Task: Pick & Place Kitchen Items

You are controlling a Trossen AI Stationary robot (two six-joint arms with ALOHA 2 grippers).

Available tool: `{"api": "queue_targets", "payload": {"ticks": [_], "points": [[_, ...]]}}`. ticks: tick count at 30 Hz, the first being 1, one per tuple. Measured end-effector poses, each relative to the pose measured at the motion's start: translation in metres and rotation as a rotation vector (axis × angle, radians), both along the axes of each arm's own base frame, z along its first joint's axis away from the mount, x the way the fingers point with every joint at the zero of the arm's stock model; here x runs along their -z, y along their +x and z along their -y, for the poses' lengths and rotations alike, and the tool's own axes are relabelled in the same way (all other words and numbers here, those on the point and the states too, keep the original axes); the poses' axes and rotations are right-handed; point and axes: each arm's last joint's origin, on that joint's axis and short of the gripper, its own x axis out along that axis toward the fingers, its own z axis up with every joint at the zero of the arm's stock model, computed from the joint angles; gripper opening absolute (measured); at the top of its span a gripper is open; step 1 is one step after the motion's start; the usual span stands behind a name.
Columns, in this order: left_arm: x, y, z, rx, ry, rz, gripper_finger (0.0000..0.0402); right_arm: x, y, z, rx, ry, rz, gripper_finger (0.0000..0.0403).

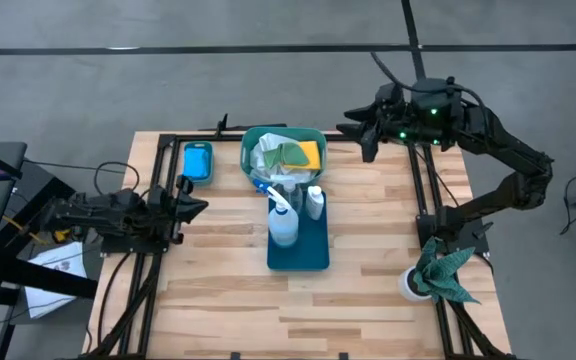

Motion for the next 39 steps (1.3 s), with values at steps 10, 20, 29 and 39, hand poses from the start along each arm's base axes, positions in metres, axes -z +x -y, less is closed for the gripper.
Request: {"api": "queue_targets", "payload": {"ticks": [10,20,29,39], "points": [[0.021,0.002,-0.002,0.064,0.048,-0.211,0.0000,-0.001,0.007,-0.019,-0.011,0.008,0.036,0.0214],[0.028,0.002,-0.011,-0.038,0.076,-0.292,0.0005,-0.002,0.008,-0.035,0.023,0.079,0.074,0.0214],[0.019,0.000,-0.009,0.030,0.108,-0.192,0.0003,-0.005,0.008,-0.052,0.057,0.047,0.103,0.0214],[0.021,0.002,-0.009,0.058,0.019,-0.216,0.0008,-0.004,0.008,-0.060,0.072,-0.002,0.086,0.0214]]}}
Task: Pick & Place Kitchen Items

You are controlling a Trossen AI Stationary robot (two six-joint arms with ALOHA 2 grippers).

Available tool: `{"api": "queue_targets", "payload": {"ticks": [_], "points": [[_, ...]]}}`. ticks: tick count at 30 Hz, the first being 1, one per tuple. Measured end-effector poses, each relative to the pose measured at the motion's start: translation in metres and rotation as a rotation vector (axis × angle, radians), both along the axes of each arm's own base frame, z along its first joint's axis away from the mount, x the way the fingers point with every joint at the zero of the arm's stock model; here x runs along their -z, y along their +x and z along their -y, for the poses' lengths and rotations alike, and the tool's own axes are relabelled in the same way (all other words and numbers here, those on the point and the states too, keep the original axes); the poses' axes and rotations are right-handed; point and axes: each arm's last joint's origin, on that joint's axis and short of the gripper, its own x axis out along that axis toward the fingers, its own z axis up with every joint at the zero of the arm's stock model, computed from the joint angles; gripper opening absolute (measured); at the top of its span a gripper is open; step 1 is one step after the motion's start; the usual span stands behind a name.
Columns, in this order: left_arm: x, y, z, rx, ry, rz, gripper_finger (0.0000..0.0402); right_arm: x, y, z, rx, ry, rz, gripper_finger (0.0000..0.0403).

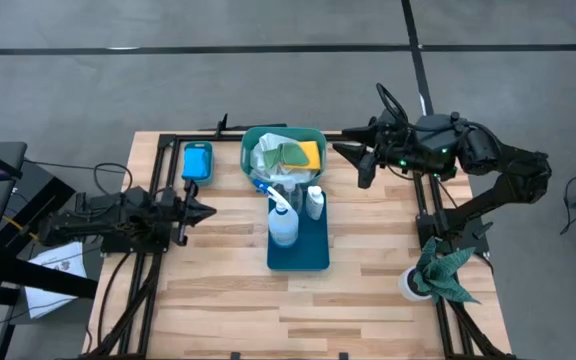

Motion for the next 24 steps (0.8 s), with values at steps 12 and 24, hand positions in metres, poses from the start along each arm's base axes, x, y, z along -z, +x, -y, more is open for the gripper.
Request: {"api": "queue_targets", "payload": {"ticks": [12,24], "points": [[0.008,0.008,-0.001,-0.001,-0.004,-0.105,0.0007,0.043,0.069,0.007,-0.049,-0.072,-0.195,0.0120],[0.019,0.015,-0.002,-0.001,-0.017,-0.216,0.0003,0.052,0.098,0.021,-0.200,-0.245,-0.220,0.0002]]}}
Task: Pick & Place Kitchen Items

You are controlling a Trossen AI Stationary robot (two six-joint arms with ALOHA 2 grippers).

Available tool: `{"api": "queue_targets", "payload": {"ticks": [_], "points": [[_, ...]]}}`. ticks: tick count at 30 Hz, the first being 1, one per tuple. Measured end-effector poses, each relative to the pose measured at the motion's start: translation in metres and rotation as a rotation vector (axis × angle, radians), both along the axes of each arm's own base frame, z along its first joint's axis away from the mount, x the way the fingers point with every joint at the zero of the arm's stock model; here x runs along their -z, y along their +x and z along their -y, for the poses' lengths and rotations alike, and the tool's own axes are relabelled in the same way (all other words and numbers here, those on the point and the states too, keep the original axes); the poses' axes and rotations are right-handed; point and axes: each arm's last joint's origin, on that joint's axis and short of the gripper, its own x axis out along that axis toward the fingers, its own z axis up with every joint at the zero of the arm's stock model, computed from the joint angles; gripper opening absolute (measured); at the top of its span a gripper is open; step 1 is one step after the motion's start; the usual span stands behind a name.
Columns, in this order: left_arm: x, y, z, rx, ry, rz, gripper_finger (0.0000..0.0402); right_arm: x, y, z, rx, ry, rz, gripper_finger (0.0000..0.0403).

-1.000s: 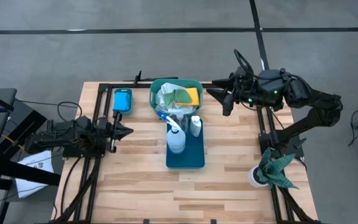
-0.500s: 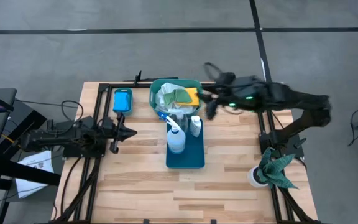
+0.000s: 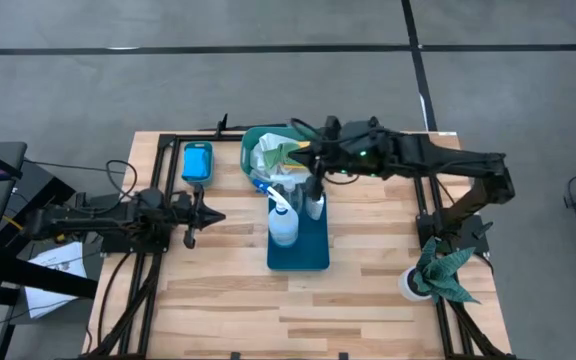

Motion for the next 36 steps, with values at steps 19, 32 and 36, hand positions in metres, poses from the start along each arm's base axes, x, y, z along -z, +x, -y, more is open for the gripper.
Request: {"api": "queue_targets", "payload": {"ticks": [19,32,36], "points": [[0.006,0.004,0.000,0.000,-0.007,-0.063,0.0003,0.087,-0.136,0.009,-0.152,0.080,0.264,0.0000],[0.006,0.004,0.000,0.000,-0.007,-0.064,0.0003,0.173,-0.167,0.002,-0.156,0.080,0.402,0.0000],[0.006,0.004,0.000,0.000,-0.007,-0.064,0.0003,0.193,-0.170,0.001,-0.158,0.075,0.387,0.0000]]}}
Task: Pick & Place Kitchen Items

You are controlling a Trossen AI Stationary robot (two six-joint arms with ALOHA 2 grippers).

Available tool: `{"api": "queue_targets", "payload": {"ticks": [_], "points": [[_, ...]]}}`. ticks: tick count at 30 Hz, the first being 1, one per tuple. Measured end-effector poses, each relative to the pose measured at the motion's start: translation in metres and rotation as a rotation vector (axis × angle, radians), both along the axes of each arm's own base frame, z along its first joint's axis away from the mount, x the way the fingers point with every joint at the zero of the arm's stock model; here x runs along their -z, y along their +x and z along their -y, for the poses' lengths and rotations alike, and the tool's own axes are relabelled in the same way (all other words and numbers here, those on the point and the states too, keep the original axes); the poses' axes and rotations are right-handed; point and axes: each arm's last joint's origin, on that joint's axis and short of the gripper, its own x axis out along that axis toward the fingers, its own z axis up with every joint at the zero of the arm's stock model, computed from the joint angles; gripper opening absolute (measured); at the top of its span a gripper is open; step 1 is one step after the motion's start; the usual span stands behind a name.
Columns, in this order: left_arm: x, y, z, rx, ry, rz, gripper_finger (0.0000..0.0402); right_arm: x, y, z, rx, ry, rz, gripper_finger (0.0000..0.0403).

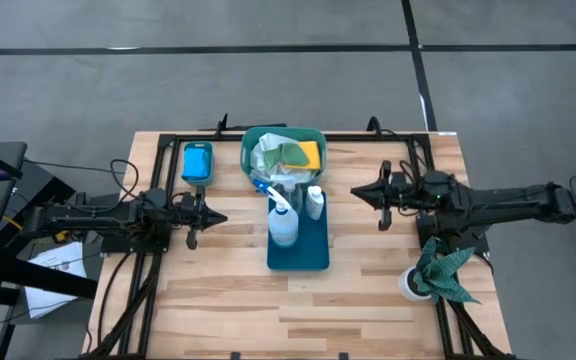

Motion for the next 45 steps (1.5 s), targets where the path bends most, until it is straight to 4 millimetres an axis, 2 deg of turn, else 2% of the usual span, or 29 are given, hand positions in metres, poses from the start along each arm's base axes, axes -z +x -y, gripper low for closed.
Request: {"api": "queue_targets", "payload": {"ticks": [11,28,37,45], "points": [[0.000,0.000,0.000,0.000,0.000,0.000,0.0003,0.053,-0.011,-0.004,-0.036,0.031,-0.034,0.0000],[0.000,0.000,0.000,0.000,0.000,0.000,0.0003,0.087,-0.029,-0.009,-0.074,-0.012,-0.006,0.0000],[0.000,0.000,0.000,0.000,0.000,0.000,0.0003,0.088,-0.030,-0.009,-0.078,-0.022,-0.004,0.0000],[0.000,0.000,0.000,0.000,0.000,0.000,0.0003,0.085,-0.032,-0.012,-0.231,-0.097,0.019,0.0000]]}}
